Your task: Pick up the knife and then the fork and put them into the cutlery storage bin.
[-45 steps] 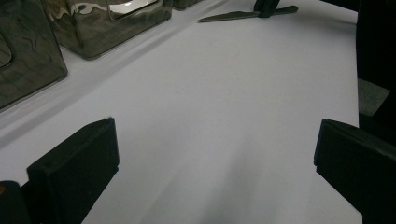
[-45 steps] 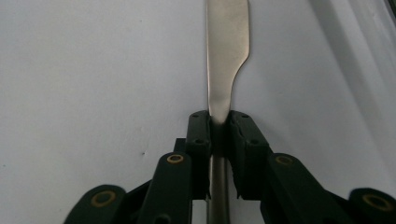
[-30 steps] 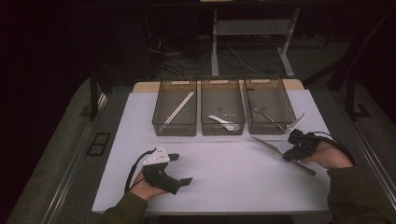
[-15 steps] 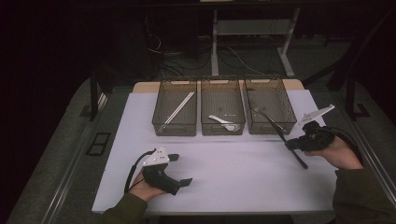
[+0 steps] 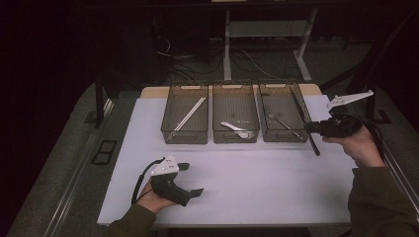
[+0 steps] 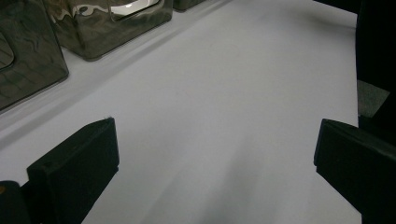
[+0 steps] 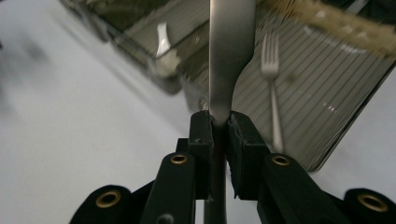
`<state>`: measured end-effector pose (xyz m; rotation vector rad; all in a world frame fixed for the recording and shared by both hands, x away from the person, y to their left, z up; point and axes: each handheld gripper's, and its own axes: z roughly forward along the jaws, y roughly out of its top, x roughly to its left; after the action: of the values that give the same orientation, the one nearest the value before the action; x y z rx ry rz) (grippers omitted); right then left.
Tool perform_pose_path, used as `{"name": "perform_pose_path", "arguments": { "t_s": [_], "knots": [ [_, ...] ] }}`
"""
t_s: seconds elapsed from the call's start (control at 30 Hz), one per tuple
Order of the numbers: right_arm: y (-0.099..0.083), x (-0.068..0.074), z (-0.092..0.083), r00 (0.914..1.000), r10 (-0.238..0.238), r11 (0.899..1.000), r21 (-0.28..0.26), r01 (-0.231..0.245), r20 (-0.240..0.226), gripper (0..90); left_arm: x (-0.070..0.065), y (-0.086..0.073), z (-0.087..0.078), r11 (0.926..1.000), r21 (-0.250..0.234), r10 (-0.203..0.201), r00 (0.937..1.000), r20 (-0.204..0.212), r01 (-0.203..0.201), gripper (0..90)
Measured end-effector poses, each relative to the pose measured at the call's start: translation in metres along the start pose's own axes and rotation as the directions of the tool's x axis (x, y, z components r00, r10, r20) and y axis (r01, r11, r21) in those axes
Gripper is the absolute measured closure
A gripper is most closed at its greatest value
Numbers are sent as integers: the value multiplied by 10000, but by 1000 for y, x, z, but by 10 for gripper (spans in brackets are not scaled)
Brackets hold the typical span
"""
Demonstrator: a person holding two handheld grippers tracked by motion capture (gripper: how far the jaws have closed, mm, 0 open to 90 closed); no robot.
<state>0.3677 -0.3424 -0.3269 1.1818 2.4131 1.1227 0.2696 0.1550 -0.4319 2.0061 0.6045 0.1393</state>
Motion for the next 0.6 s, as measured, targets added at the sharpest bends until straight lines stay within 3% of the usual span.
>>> {"name": "perform_pose_path", "arguments": {
  "t_s": [0.23,0.43,0.6],
  "knots": [
    [33,-9,4,9987,325,9964,-789,-294,391,801,0,0,0,10000,-43,-29,10000,22,29,0],
    [55,-18,19,9955,414,9959,-836,-343,854,801,0,0,0,10000,-9,-30,10000,30,30,0],
    [61,-30,39,9891,511,9972,-617,-429,1384,801,0,0,-1,10000,-39,-55,10000,46,55,0]
  ]
}}
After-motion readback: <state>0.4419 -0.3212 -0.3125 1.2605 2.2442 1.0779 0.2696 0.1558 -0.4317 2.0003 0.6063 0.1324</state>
